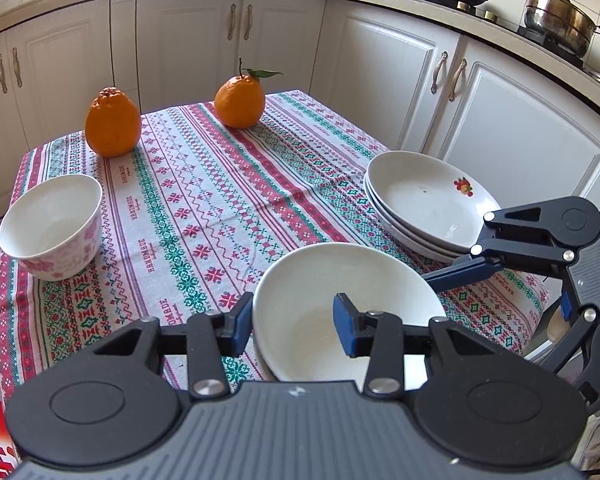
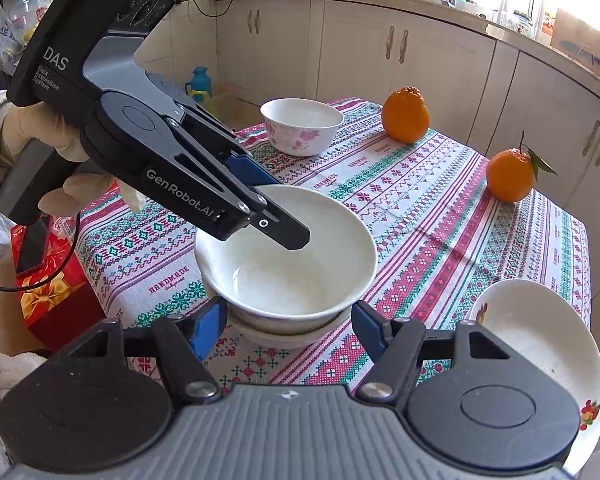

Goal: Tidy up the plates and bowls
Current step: 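Lift the bowl with the left gripper and lower it into another white bowl, then open the left gripper and withdraw it from the nested bowls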

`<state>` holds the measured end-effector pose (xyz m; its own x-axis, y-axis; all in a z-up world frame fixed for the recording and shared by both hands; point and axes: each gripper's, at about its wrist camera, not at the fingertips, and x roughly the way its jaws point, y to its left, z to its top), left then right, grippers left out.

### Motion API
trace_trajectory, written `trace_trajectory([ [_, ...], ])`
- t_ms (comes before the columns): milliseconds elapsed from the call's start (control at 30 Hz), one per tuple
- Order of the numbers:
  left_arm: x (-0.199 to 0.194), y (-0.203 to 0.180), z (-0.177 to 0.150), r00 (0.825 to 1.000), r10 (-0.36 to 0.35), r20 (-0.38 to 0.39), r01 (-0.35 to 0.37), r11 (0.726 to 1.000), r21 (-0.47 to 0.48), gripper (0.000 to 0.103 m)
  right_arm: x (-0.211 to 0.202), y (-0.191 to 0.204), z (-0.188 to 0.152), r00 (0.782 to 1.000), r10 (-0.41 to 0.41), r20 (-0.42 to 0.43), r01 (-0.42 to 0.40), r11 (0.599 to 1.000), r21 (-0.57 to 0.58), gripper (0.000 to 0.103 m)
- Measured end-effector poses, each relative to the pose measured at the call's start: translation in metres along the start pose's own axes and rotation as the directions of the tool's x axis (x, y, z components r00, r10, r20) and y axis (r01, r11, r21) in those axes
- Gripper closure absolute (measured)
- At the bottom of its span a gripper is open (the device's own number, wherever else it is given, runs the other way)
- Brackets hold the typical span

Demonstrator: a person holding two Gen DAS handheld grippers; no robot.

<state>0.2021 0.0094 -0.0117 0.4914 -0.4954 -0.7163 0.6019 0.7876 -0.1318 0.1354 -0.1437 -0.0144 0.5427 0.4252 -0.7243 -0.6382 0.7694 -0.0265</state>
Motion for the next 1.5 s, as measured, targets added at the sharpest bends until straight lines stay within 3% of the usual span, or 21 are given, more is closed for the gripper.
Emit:
trace_trajectory([
  [167,-0.003,0.001,0.0,1.0,-0.008,0.019,0.008,1.0,-0.002,0.058,-0.001,-0.001,0.0,1.0,0.002,0.008,-0.002,1.0,0.002,0.026],
  [233,-0.006,0.0,-0.001,1.0,0.0,0.029,0.0,1.0,0.002,0.046,-0.004,-0.001,0.0,1.0,0.003,0.026,-0.003,1.0,-0.001,0.016],
  [300,-0.01,-0.001,-0.001,0.998,0.016,0.054,-0.017,1.0,0.011,0.022,-0.007,0.0,0.001,0.999,0.007,0.038,-0.007,1.0,-0.004,0.013],
  [467,-0.021,0.001,-0.004,0.996,0.04,0.085,-0.042,0.999,0.026,0.012,-0.012,0.004,0.004,0.998,-0.001,0.057,0.002,1.0,-0.021,0.003],
  [1133,-0.054,0.041,-0.028,0.974,0.184,0.13,-0.184,0.983,-0.008,0.007,-0.01,0.003,0.029,0.997,-0.015,0.076,0.019,0.999,-0.045,0.0],
  [1400,-0.042,0.069,-0.032,0.942,0.303,0.143,-0.296,0.953,-0.068,0.006,0.0,-0.01,0.058,0.997,0.017,0.074,-0.013,0.998,-0.058,0.0],
  [1500,-0.035,0.081,-0.031,0.939,0.313,0.146,-0.302,0.949,-0.089,0.006,0.008,-0.017,0.074,0.997,0.038,0.062,-0.034,0.997,-0.067,0.0],
])
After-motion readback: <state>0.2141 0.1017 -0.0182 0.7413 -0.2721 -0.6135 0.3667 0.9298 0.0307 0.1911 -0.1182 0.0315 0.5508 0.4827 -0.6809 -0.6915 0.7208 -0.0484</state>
